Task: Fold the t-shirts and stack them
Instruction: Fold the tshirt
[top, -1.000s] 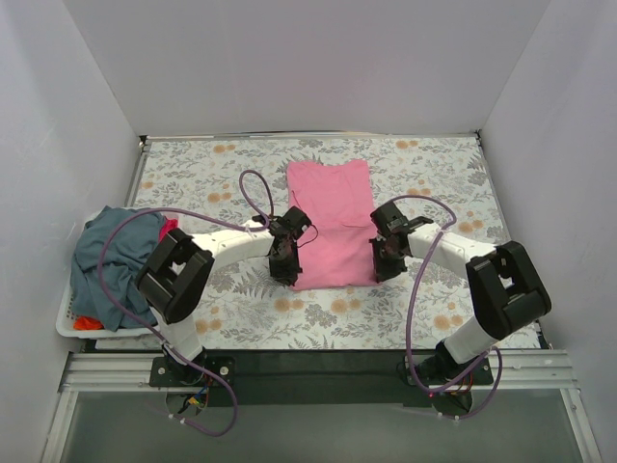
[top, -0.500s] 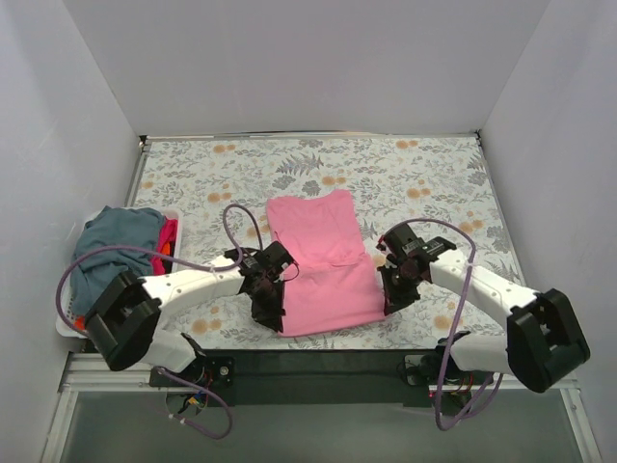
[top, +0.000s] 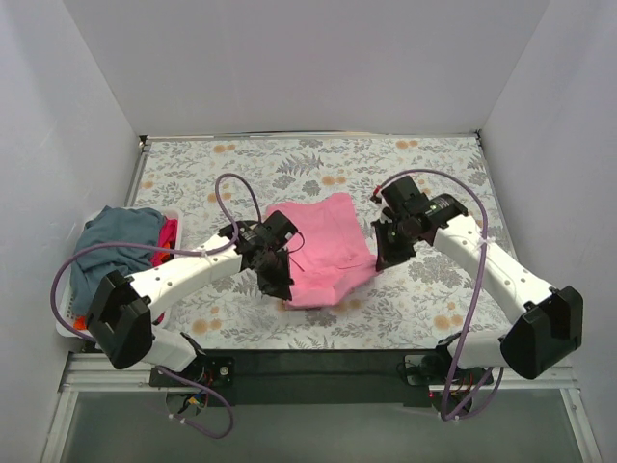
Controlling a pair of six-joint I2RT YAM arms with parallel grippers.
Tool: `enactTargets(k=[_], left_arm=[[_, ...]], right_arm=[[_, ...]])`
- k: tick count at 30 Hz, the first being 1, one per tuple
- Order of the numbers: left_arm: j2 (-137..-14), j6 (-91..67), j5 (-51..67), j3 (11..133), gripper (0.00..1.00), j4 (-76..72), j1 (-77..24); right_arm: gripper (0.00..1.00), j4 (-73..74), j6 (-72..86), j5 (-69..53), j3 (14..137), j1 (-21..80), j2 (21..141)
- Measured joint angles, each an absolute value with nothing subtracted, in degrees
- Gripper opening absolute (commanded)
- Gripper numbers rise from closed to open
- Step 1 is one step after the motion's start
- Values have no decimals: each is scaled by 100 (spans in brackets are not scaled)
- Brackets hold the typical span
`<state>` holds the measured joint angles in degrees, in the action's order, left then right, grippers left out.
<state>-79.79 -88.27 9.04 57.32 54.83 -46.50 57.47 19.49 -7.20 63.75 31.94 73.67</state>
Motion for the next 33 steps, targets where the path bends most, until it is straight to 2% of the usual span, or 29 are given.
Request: enactTargets(k=[6,12,19,33], left_arm=[[-8329,-8656,331,6643,0,5553,-4268],[-8390,-8442,-32,7118,0,5616,-3879],[-8455,-8232,-123,7365,0,5553,-3485],[-9131,-7981,-134,7400,0,5087,-3107]], right_arm=[[1,5916,1671,-421,7677,3151,8121],[1,6106,1498,-224,8187,3033,8383],[1,6257,1343,-150,8733,2821,8648],[1,6292,1007,-115,10018,2724,9944]])
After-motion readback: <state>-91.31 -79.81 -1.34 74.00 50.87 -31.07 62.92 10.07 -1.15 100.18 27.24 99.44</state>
